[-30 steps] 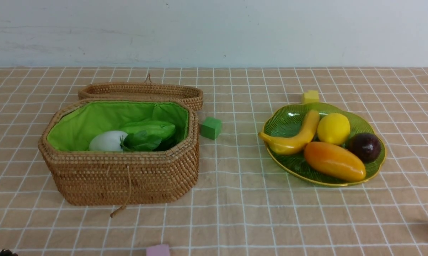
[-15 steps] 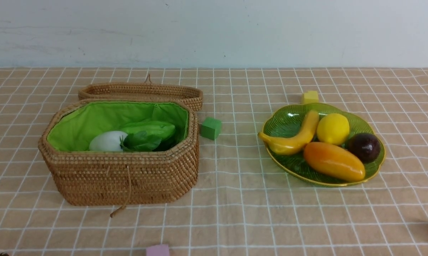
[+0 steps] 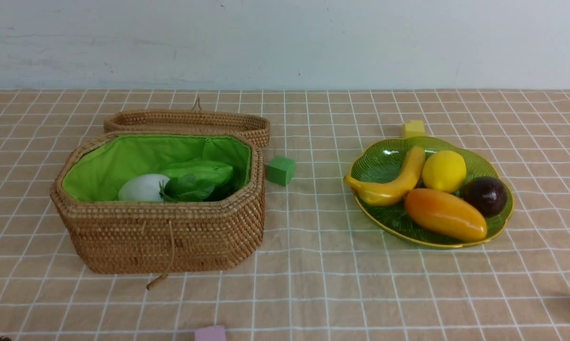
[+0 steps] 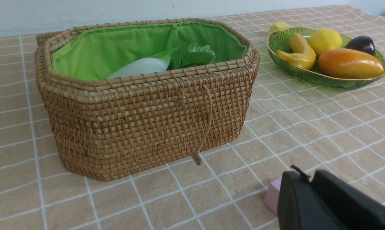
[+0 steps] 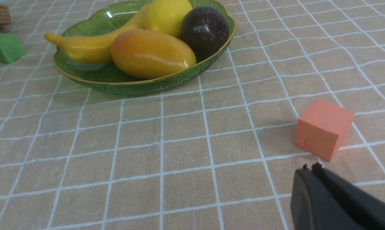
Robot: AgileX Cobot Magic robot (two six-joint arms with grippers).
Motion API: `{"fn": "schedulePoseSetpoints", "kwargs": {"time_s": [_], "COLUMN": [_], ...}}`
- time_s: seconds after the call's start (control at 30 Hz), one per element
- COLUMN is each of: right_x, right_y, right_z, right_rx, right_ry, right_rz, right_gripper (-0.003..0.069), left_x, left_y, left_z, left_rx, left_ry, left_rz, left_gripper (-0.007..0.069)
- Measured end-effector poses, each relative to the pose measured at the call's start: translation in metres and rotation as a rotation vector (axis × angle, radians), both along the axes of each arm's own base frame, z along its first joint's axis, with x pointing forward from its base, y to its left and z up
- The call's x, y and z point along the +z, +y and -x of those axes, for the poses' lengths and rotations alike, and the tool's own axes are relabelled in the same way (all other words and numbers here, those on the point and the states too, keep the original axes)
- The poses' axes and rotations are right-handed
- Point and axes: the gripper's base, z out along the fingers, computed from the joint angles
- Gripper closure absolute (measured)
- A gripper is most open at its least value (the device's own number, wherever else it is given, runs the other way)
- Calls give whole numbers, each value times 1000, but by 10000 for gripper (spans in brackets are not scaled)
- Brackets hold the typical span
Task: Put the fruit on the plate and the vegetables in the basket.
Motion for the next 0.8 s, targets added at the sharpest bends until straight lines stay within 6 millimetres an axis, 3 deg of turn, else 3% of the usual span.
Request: {"fn": "schedulePoseSetpoints", "kwargs": {"time_s": [0.63, 0.8], "right_x": [0, 0], "right_y": [0, 0], "right_z": [0, 0], "right_rx": [0, 0], "right_ry": [-1, -1], "right_rz": [0, 0], "right_gripper": [666, 666], "left_x": [-2, 6], "left_y": [1, 1], "left_z": [0, 1], "left_rx": [49, 189], "left_ry": [3, -66], "left_rz": [7, 91], "left_gripper": [550, 628]}}
